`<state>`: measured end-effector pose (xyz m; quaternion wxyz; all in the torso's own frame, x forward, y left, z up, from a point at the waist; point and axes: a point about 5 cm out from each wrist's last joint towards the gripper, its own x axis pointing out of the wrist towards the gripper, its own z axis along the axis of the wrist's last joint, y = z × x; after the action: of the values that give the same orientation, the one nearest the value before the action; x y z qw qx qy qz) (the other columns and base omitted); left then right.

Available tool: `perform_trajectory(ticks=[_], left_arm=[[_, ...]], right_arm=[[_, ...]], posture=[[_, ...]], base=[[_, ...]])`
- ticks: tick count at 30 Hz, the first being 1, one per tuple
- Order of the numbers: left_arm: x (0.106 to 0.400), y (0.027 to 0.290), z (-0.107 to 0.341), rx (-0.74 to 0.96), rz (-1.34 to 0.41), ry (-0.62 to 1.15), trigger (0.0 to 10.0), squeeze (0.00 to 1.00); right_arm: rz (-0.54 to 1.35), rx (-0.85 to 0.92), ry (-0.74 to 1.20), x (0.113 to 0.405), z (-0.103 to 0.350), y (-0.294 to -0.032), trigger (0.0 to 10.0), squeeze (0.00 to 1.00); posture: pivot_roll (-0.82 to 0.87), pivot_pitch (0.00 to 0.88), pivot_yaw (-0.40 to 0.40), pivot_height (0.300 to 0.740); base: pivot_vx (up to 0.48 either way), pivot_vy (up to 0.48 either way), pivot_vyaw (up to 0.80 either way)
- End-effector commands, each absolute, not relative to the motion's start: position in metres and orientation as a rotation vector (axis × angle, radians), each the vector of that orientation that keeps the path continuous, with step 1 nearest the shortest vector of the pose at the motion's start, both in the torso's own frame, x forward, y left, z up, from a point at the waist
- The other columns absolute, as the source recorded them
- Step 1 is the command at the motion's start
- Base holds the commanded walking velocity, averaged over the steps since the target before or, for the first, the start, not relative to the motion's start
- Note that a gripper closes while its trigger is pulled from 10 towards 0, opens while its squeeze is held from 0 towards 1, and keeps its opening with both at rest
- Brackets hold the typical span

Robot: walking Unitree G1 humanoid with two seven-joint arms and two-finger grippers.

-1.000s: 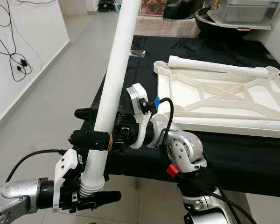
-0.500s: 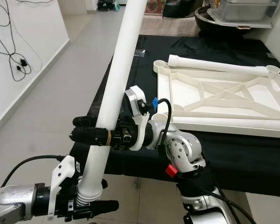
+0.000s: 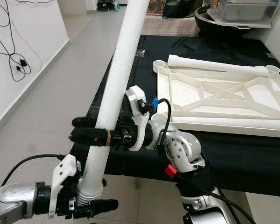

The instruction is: Building children table

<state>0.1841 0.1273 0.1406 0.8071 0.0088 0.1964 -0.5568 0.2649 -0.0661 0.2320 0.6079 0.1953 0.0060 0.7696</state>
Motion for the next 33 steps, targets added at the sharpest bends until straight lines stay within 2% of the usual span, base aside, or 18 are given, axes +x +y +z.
perform_trajectory(ticks=[1,9,10,18,20,21,23,25,26,27,30,31,32,33], left_arm=[[0.183,0.13,0.137,0.032,-1.179,0.442,10.0,1.0],[0.186,0.131,0.138,0.072,-1.159,0.409,10.0,1.0],[0.185,0.131,0.139,0.077,-1.169,0.402,10.0,0.0],[0.184,0.126,0.15,0.08,-1.169,0.348,10.0,0.0],[0.184,0.126,0.152,0.087,-1.146,0.331,10.0,0.0],[0.184,0.126,0.152,0.087,-1.146,0.331,10.0,0.0],[0.187,0.128,0.151,0.116,-1.09,0.302,10.0,0.0],[0.187,0.128,0.151,0.116,-1.09,0.302,10.0,0.0],[0.197,0.13,0.151,0.106,-0.939,0.241,10.0,0.0],[0.201,0.13,0.151,0.1,-0.873,0.217,10.0,0.0],[0.205,0.129,0.153,0.087,-0.805,0.173,10.0,0.0],[0.211,0.129,0.155,0.078,-0.73,0.128,10.0,0.0],[0.217,0.129,0.159,0.075,-0.643,0.08,10.0,0.0],[0.217,0.129,0.159,0.075,-0.643,0.08,10.0,0.0]], right_arm=[[1.818,0.431,-0.003,0.261,0.237,-0.064,0.0,0.0],[1.804,0.423,-0.013,0.264,0.238,-0.065,0.0,0.0],[1.794,0.418,-0.02,0.266,0.239,-0.066,0.0,0.0],[1.524,0.295,-0.073,0.307,0.241,-0.086,0.0,0.0],[1.397,0.229,-0.081,0.322,0.239,-0.097,0.0,0.0],[1.397,0.229,-0.081,0.322,0.239,-0.097,0.0,0.0],[1.243,0.191,-0.111,0.336,0.241,-0.108,0.0,0.0],[1.243,0.191,-0.111,0.336,0.241,-0.108,0.0,0.0],[1.025,0.182,-0.168,0.351,0.246,-0.121,0.0,0.0],[0.939,0.182,-0.19,0.356,0.248,-0.126,0.0,0.0],[0.849,0.171,-0.213,0.359,0.249,-0.13,0.0,0.0],[0.784,0.166,-0.237,0.36,0.25,-0.132,0.0,0.0],[0.72,0.153,-0.254,0.361,0.251,-0.134,5.5,0.0],[0.72,0.153,-0.254,0.361,0.251,-0.134,5.5,0.0]], posture=[[0.1,0.075,0.03,0.74],[0.11,0.069,0.026,0.74],[0.11,0.069,0.026,0.74],[0.11,0.059,0.019,0.74],[0.11,0.06,0.016,0.74],[0.11,0.06,0.016,0.74],[0.12,0.061,0.016,0.74],[0.12,0.061,0.016,0.74],[0.11,0.062,0.017,0.74],[0.11,0.062,0.017,0.74],[0.12,0.064,0.016,0.74],[0.11,0.065,0.014,0.74],[0.11,0.067,0.014,0.74],[0.11,0.067,0.014,0.74]], base=[[0.0,0.0,0.0],[0.0,0.0,0.0],[0.0,0.0,0.0],[0.0,0.0,0.0],[0.0,0.0,0.0],[0.0,0.0,0.0],[0.0,0.0,0.0],[0.0,0.0,0.0],[0.0,0.0,0.0],[0.0,0.0,0.0],[0.0,0.0,0.0],[0.0,0.0,0.0],[0.0,0.0,0.0],[0.0,0.0,0.0]])
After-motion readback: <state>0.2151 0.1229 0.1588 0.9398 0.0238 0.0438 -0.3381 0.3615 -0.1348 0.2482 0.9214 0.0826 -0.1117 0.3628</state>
